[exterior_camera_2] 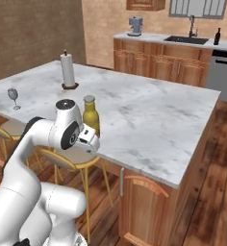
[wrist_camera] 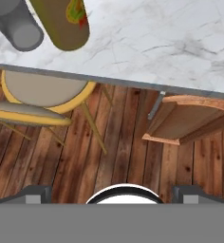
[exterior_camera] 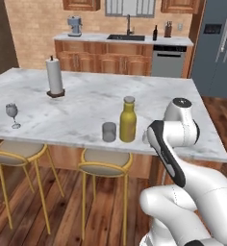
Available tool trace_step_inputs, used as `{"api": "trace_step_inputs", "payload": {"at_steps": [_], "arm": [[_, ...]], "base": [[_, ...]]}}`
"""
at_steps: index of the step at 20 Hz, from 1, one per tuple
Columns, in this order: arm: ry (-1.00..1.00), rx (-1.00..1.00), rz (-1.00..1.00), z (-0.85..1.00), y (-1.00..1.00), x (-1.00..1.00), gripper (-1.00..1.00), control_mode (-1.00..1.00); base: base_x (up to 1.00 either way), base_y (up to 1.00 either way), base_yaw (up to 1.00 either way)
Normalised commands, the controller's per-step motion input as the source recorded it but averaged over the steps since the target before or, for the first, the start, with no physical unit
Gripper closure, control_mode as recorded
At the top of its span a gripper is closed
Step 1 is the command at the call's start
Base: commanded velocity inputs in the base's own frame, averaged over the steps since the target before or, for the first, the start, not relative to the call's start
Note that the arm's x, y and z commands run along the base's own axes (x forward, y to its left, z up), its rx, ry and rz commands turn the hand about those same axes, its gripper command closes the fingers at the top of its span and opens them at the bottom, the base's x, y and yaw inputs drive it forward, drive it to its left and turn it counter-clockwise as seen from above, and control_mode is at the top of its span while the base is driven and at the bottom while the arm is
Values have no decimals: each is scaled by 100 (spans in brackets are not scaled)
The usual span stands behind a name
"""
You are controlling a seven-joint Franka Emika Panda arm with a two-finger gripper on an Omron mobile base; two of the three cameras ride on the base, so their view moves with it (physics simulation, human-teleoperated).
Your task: There is a wine glass and glass cup on the dining counter. Place the wine bottle next to the wine glass and the juice bottle next to the glass cup.
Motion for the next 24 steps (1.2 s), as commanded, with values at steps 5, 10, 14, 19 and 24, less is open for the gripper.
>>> {"api": "trace_step_inputs", "payload": {"at_steps": [5, 10, 14, 19, 24], "arm": [[0, 0, 0, 0, 0, 0, -100, 100], [0, 0, 0, 0, 0, 0, -100, 100], [0, 0, 0, 0, 0, 0, -100, 100], [0, 0, 0, 0, 0, 0, -100, 100], [0, 0, 0, 0, 0, 0, -100, 100]], "base": [[-30, -15, -27], [3, -12, -58], [6, -30, -47], [1, -61, -21], [10, -76, -4]]}}
